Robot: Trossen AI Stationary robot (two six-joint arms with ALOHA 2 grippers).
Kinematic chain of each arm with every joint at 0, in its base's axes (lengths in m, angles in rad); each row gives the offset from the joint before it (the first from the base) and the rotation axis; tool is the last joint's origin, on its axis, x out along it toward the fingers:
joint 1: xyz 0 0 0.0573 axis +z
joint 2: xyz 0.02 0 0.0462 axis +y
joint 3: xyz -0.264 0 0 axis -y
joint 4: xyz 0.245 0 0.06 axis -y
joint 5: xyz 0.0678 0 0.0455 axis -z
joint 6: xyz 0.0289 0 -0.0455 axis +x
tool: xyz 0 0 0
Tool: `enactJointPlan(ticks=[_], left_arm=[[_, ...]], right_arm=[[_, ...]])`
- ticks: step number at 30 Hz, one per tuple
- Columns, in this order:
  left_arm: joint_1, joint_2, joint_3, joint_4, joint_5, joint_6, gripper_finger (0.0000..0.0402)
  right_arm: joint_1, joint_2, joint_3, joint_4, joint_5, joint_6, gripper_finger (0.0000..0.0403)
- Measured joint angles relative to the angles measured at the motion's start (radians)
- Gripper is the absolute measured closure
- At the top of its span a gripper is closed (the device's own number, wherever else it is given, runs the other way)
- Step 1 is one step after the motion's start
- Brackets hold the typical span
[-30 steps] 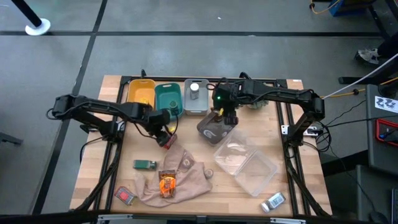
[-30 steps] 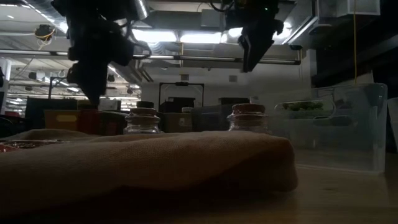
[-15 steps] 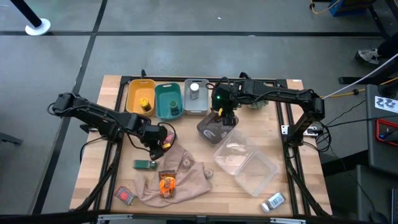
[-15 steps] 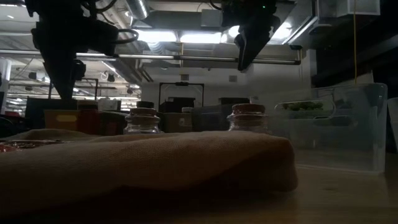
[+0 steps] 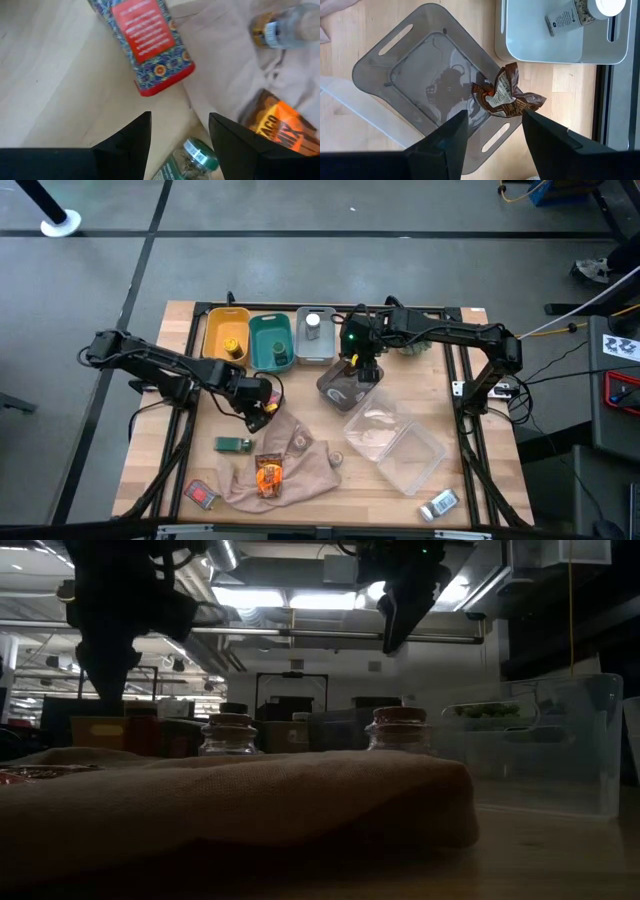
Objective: Sort spices by type
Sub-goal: Put the top red seasoning can into the left transparent bin
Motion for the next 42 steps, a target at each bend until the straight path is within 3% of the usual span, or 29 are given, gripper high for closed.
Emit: enactJointPlan(ticks=[5, 20, 31, 42], left_arm=[[0.023, 0.025, 0.0, -0.001, 0.0, 0.064, 0.0219], [0.071, 0.025, 0.0, -0.059, 0.004, 0.027, 0.0219], [0.086, 0.025, 0.0, -0.04, -0.011, 0.105, 0.0219], [0.086, 0.064, 0.0, -0.072, 0.021, 0.048, 0.0219]], right_arm=[[0.0, 0.0, 0.0, -0.006, 0.0, 0.0, 0.0217], [0.0, 0.0, 0.0, -0.006, 0.0, -0.011, 0.0217], [0.0, 0.0, 0.0, -0.006, 0.0, -0.011, 0.0217], [0.0, 0.001, 0.0, -0.008, 0.0, -0.011, 0.0217]])
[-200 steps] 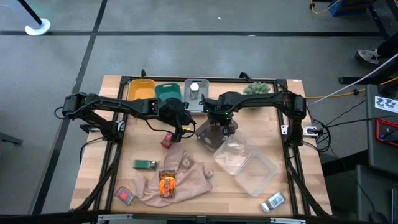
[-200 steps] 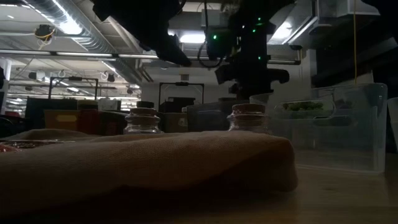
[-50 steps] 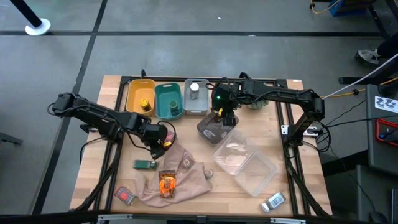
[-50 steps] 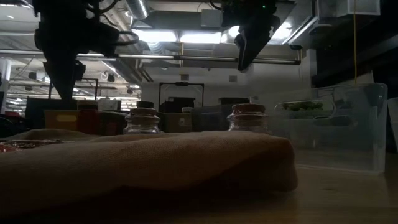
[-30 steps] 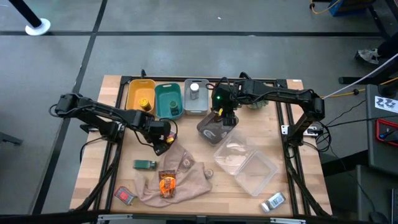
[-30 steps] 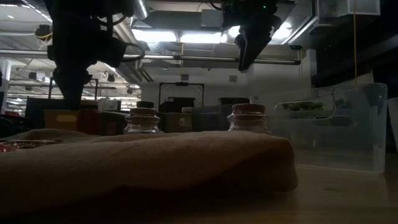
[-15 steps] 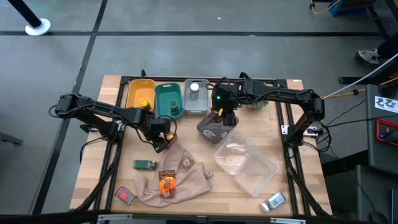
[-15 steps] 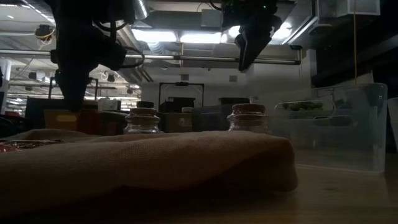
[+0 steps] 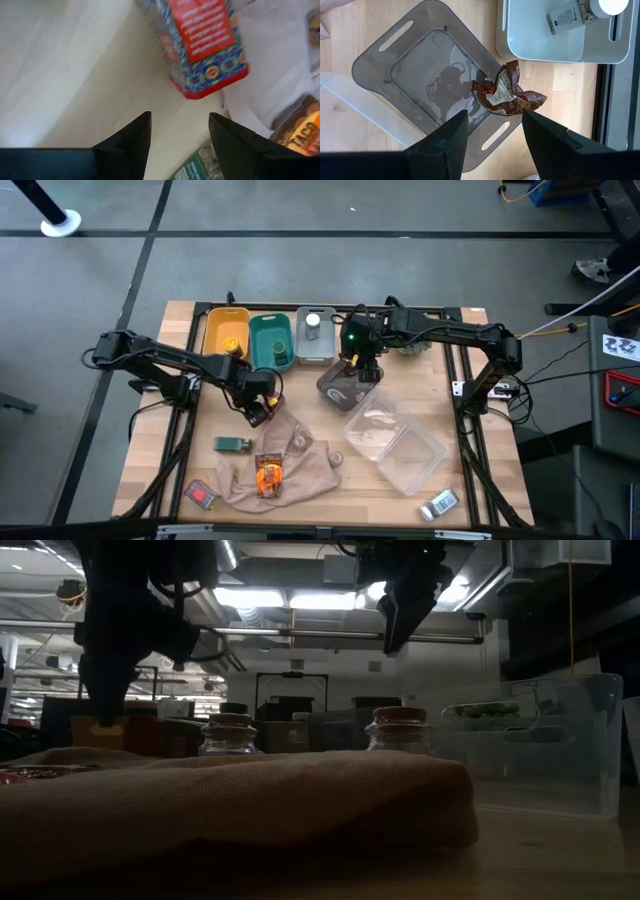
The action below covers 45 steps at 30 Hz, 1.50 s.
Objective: Sort spices by type
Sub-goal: Put the top red seasoning can into the left transparent bin
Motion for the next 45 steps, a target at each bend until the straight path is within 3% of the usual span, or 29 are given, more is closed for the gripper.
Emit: enactJointPlan(ticks=[18, 28, 34, 39, 45], left_arm=[[0.0, 0.014, 0.0, 0.003, 0.006, 0.008, 0.0219], [0.0, 0.014, 0.0, 0.003, 0.006, 0.015, 0.0219], [0.0, 0.014, 0.0, -0.017, -0.032, 0.118, 0.0219], [0.019, 0.01, 0.001, 0.0, -0.044, -0.072, 0.0219], [0.033, 0.007, 0.001, 0.031, -0.065, -0.074, 0.0219]], right_arm=[[0.0, 0.0, 0.0, 0.022, 0.0, 0.002, 0.0217], [0.0, 0.0, 0.0, 0.123, 0.0, 0.003, 0.0217], [0.0, 0.0, 0.0, 0.187, 0.0, 0.004, 0.0217], [0.0, 0.0, 0.0, 0.233, 0.0, 0.004, 0.0217], [0.0, 0.0, 0.0, 0.258, 0.0, 0.004, 0.0217]])
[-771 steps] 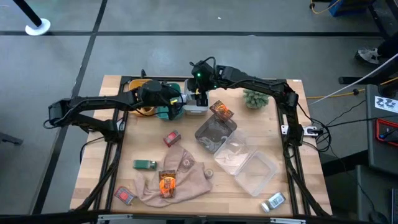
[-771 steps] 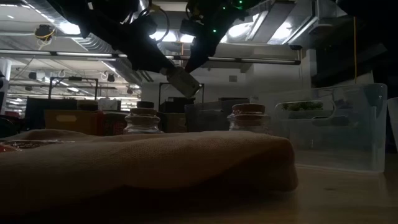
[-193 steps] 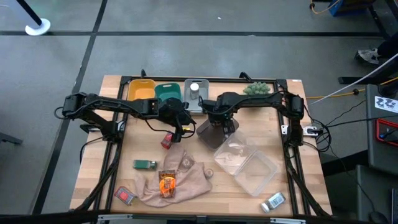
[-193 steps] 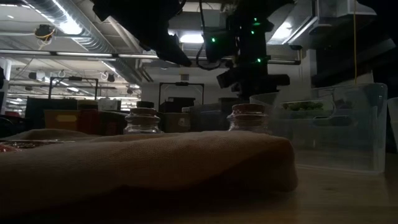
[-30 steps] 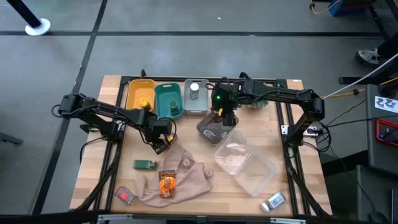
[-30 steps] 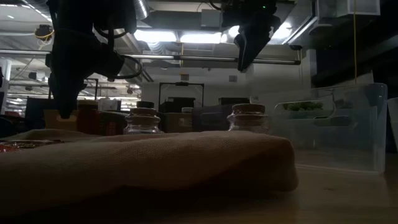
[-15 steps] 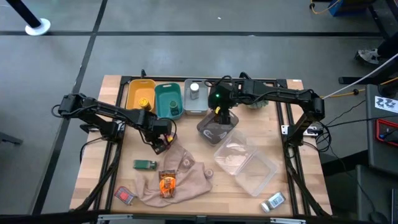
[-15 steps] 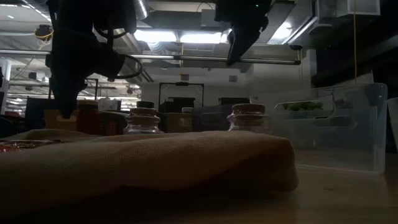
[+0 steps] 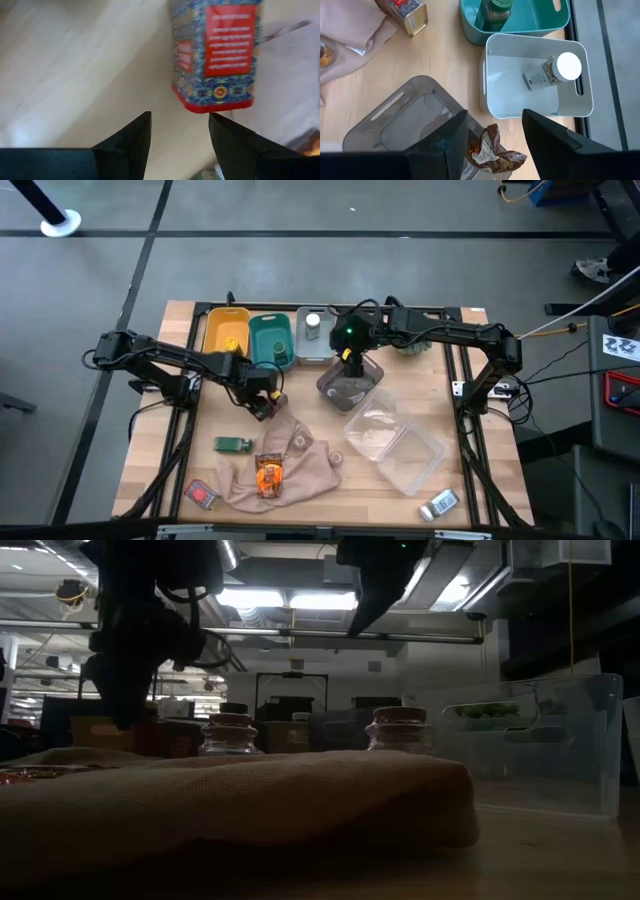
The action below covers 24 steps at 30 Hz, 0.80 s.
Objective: Sort spices by type
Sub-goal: Put the top red seasoning can into the left transparent bin
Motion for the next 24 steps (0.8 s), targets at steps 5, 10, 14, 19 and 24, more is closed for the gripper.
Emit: enactJointPlan(ticks=[5, 10, 14, 19, 24], left_arm=[[-0.003, -0.009, 0.0, 0.02, 0.03, -0.011, 0.0219], [-0.013, -0.017, 0.0, 0.052, 0.046, -0.016, 0.0219], [-0.03, -0.017, 0.0, 0.071, 0.047, -0.022, 0.0219], [-0.035, -0.017, 0.0, 0.068, 0.048, -0.036, 0.0197], [-0.036, -0.017, 0.0, 0.048, 0.046, -0.043, 0.0116]], right_arm=[[0.0, 0.0, 0.0, 0.02, 0.0, 0.0, 0.0217], [0.0, 0.0, 0.0, 0.027, 0.0, 0.0, 0.0217], [0.0, 0.0, 0.0, 0.032, 0.0, 0.0, 0.0217], [0.0, 0.0, 0.0, 0.034, 0.0, 0.0, 0.0217], [0.0, 0.0, 0.0, 0.034, 0.0, 0.0, 0.0217]])
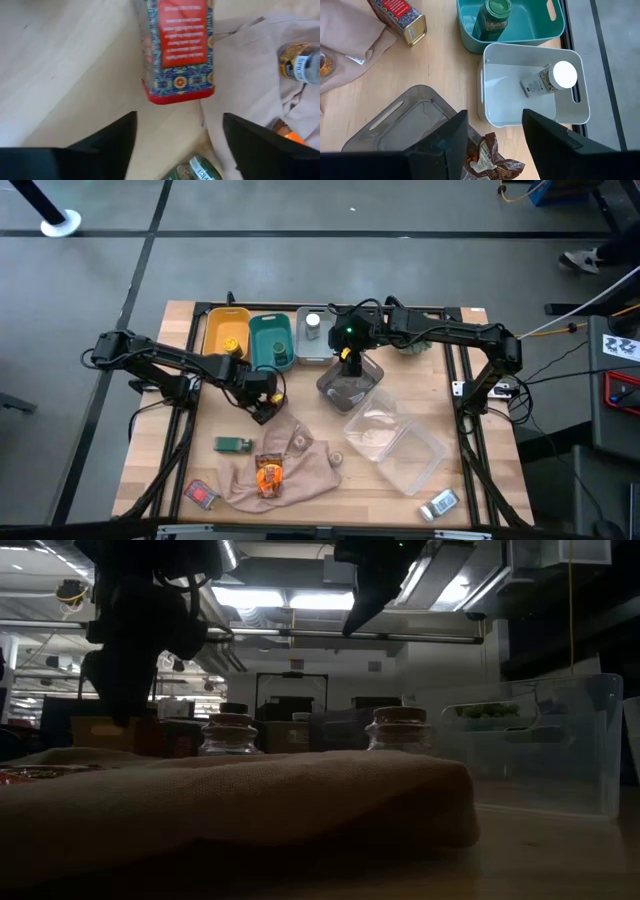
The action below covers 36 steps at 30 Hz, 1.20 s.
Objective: Sort spices by type
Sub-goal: Put the top red seasoning can into the left transparent bin
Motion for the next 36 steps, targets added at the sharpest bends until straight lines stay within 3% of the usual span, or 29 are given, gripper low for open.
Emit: enactJointPlan(ticks=[4, 8, 14, 26, 36], left_arm=[[0.0, 0.0, 0.0, 0.023, -0.032, 0.029, 0.0064], [0.0, 0.0, 0.0, 0.069, -0.063, 0.076, 0.0043], [0.0, 0.002, -0.001, 0.049, -0.13, 0.072, 0.0041], [-0.037, 0.003, -0.118, 0.209, -0.155, 0.069, 0.0041], [-0.086, 0.004, -0.204, 0.344, -0.261, 0.069, 0.0041]], right_arm=[[0.0, 0.0, 0.0, 0.0, 0.0, 0.0, 0.0217], [0.0, 0.0, 0.0, 0.0, 0.0, 0.0, 0.0217], [0.0, 0.0, 0.0, 0.0, 0.0, 0.0, 0.0217], [0.0, 0.0, 0.0, 0.0, 0.0, 0.0, 0.0217], [0.0, 0.0, 0.0, 0.0, 0.0, 0.0, 0.0217]])
